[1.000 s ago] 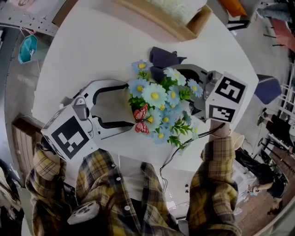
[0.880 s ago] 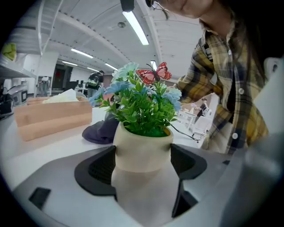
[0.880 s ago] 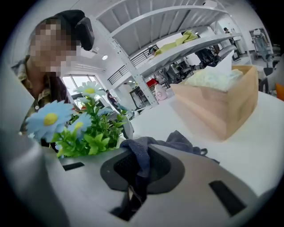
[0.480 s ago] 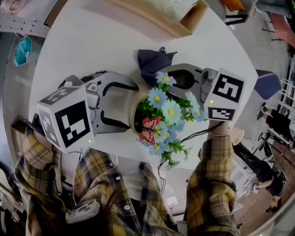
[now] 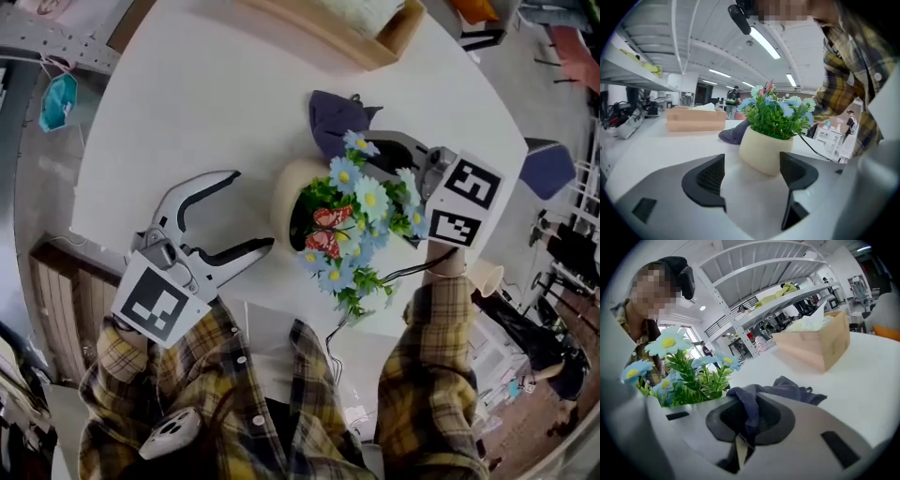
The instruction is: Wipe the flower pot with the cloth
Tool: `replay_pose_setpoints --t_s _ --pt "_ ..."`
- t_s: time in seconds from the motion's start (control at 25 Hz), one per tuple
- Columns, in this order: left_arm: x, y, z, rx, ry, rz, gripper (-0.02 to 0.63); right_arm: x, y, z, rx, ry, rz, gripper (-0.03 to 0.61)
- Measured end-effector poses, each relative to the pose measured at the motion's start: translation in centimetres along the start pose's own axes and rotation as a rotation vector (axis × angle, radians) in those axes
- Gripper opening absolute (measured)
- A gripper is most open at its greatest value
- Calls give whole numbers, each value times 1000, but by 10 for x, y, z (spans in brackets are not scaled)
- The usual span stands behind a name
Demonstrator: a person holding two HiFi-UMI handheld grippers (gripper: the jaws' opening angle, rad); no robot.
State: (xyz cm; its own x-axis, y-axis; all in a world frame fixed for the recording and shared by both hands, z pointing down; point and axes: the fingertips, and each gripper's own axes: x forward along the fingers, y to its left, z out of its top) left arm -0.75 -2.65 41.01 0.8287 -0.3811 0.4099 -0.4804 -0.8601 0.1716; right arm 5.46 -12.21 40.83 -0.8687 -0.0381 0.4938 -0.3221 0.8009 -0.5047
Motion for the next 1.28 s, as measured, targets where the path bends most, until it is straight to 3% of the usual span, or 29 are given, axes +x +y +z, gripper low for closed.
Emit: replay_pose_setpoints --t_s 0.44,0.64,0.84,1.04,1.16,1.28 --pt "6 -58 7 -171 -55 282 376 -6 -1 -6 55 -27 -130 15" --pt "15 -54 9 -184 -98 386 377 -4 -1 -7 77 -46 -154 15" --pt "27 -63 10 -168 -94 356 377 1 -1 -5 84 -59 -184 15" --pt "32 -57 16 -138 -120 389 379 -1 0 -7 85 -71 -202 15" --pt "30 -58 16 -108 -118 344 378 -3 1 -8 91 -79 -202 15" --pt "27 -57 14 -62 -90 243 377 -5 5 -12 76 -56 -169 15"
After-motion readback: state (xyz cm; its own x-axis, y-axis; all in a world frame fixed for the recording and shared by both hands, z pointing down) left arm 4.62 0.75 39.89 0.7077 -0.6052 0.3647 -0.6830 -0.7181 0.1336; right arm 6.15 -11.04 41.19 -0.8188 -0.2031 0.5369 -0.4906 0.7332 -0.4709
